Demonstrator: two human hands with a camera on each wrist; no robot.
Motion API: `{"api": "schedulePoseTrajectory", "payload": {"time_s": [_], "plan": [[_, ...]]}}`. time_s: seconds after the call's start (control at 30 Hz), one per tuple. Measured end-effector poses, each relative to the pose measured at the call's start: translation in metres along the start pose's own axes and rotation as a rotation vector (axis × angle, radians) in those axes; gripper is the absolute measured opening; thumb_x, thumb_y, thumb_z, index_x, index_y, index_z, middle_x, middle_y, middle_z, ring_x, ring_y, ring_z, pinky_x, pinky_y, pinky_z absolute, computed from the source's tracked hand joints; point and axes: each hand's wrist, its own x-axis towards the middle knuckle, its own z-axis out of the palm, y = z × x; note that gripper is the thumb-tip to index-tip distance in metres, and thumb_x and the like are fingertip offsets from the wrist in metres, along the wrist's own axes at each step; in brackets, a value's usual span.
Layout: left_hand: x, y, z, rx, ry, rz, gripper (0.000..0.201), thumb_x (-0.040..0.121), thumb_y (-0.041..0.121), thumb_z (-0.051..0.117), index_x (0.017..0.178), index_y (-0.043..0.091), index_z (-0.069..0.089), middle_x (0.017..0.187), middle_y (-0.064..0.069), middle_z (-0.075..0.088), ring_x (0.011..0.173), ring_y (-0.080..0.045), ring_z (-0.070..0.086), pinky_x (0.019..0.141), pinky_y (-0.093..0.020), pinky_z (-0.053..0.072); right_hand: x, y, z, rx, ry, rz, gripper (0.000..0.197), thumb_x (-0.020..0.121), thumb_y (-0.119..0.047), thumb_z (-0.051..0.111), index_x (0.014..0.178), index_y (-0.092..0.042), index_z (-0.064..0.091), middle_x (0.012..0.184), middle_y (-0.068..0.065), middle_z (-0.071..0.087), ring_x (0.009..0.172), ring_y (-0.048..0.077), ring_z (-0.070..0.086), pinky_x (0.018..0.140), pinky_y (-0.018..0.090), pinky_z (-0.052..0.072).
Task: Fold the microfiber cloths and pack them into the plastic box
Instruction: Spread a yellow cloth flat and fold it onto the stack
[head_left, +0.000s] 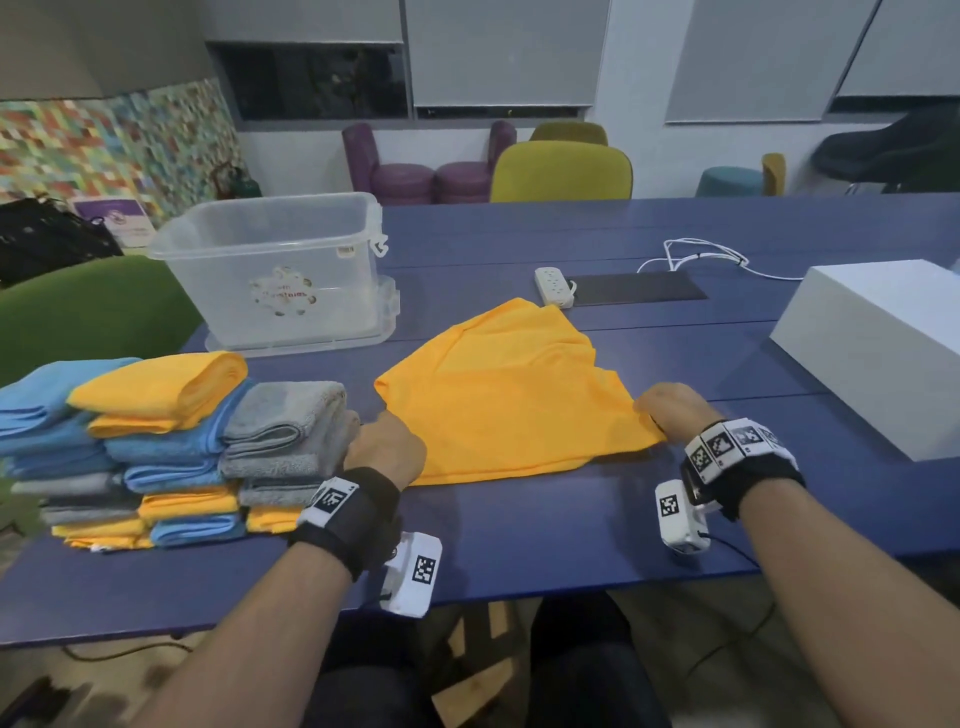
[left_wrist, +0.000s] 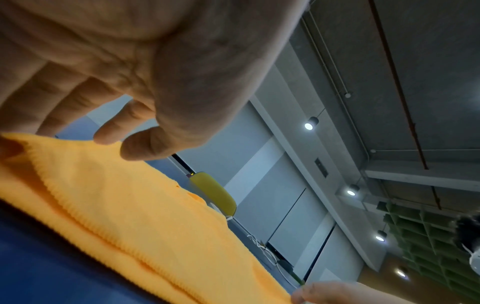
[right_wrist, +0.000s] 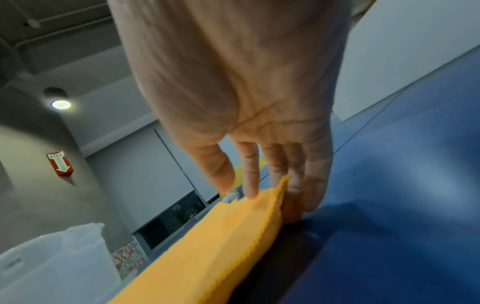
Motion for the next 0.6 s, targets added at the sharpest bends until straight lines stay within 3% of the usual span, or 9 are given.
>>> {"api": "schedulePoseTrajectory", "payload": {"time_s": [0.1, 0.2, 0.3, 0.37, 0.43, 0.53, 0.6], "plan": [[-0.002, -0.001, 0.004, 0.002, 0.003, -0.022, 0.045, 0.099, 0.014, 0.044, 0.142, 0.005, 0.040, 0.146, -0.022, 0.049, 0.132, -0.043, 0.050, 0.103, -0.046, 0.044, -0.004, 0.001, 0.007, 0.124, -0.001, -0.018, 0.018, 0.084, -0.005, 0.064, 0.098, -0.017, 0.066, 0.107, 0.010, 0.061, 0.088, 0.026, 0.061, 0.070, 0.033, 0.049], [-0.002, -0.002, 0.005, -0.025, -0.023, -0.049, 0.048, 0.096, 0.008, 0.045, 0.143, 0.004, 0.038, 0.145, -0.023, 0.049, 0.133, -0.043, 0.049, 0.102, -0.047, 0.045, -0.007, 0.000, 0.007, 0.218, 0.023, -0.064, 0.024, 0.082, -0.001, 0.067, 0.099, -0.017, 0.067, 0.110, 0.010, 0.056, 0.092, 0.025, 0.059, 0.071, 0.032, 0.046], [0.002, -0.005, 0.006, -0.135, -0.011, -0.087, 0.042, 0.094, 0.005, 0.050, 0.136, 0.000, 0.044, 0.138, -0.024, 0.055, 0.126, -0.044, 0.055, 0.095, -0.045, 0.049, -0.009, -0.001, 0.008, 0.311, 0.010, -0.044, 0.020, 0.084, 0.001, 0.068, 0.099, -0.013, 0.064, 0.093, 0.010, 0.055, 0.073, 0.022, 0.056, 0.063, 0.031, 0.050], [0.007, -0.007, 0.005, -0.248, -0.014, -0.104, 0.022, 0.091, 0.000, 0.053, 0.112, -0.002, 0.058, 0.122, -0.025, 0.066, 0.110, -0.042, 0.066, 0.083, -0.041, 0.055, -0.010, 0.001, 0.009, 0.317, 0.039, -0.002, 0.022, 0.084, 0.001, 0.067, 0.099, -0.013, 0.061, 0.079, 0.009, 0.055, 0.061, 0.022, 0.053, 0.056, 0.031, 0.049], [0.009, -0.008, 0.006, -0.363, -0.045, -0.111, 0.008, 0.090, 0.001, 0.057, 0.093, -0.003, 0.063, 0.105, -0.026, 0.072, 0.091, -0.037, 0.073, 0.076, -0.041, 0.062, -0.012, 0.002, 0.010, 0.259, 0.102, 0.023, 0.024, 0.082, -0.002, 0.069, 0.100, -0.014, 0.059, 0.078, 0.010, 0.058, 0.059, 0.023, 0.053, 0.054, 0.030, 0.045], [0.013, -0.012, 0.012, -0.466, -0.056, -0.140, 0.013, 0.087, 0.006, 0.057, 0.084, -0.003, 0.065, 0.074, -0.024, 0.071, 0.076, -0.036, 0.076, 0.076, -0.051, 0.064, -0.020, 0.001, 0.009, 0.210, 0.146, 0.085, 0.025, 0.084, -0.005, 0.071, 0.101, -0.012, 0.054, 0.091, 0.012, 0.059, 0.064, 0.021, 0.056, 0.050, 0.027, 0.039], [0.017, -0.014, 0.017, -0.499, -0.031, -0.159, 0.017, 0.081, 0.013, 0.053, 0.075, 0.000, 0.062, 0.061, -0.020, 0.068, 0.069, -0.038, 0.075, 0.074, -0.055, 0.063, -0.023, 0.000, 0.009, 0.161, 0.147, 0.141, 0.018, 0.084, -0.008, 0.072, 0.090, -0.006, 0.055, 0.075, 0.011, 0.060, 0.056, 0.019, 0.057, 0.046, 0.024, 0.038]]}}
